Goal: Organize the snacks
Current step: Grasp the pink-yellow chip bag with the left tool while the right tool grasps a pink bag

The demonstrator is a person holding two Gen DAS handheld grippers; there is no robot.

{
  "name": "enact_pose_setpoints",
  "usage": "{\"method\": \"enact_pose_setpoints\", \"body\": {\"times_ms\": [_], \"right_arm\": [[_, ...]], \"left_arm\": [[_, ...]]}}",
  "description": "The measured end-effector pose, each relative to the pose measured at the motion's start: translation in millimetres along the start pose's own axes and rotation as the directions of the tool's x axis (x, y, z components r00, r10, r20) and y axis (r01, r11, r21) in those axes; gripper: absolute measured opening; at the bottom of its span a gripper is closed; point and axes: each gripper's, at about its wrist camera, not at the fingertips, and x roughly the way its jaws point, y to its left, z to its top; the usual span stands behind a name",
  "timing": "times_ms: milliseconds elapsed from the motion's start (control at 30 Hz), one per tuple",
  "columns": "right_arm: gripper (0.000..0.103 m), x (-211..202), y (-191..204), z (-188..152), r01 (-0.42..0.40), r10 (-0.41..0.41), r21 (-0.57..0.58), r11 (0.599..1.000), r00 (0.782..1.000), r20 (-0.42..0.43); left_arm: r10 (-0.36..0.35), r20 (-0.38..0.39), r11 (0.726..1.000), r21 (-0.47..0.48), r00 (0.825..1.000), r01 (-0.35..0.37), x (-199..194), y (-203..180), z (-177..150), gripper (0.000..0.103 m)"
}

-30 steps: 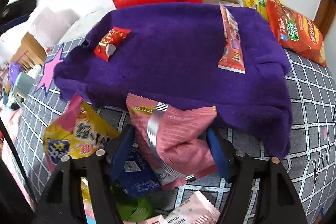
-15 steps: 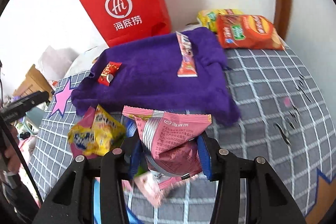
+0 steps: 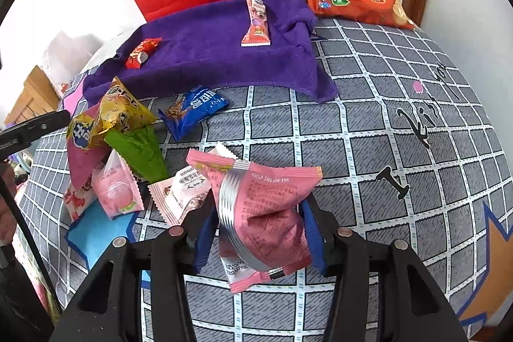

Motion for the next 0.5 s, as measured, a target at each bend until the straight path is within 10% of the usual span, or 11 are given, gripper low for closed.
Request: {"method": "enact_pose_setpoints", "body": {"times_ms": [500], "right_arm": [[0.064,13.9,-11.0,-6.0,-0.019,0.019,-0.010,1.000,0.999,0.036]], "left_arm": [[-0.134,-0.106,0.991,0.002,0.985,0.135,52.7,-14.6,-7.1,0.084]]}}
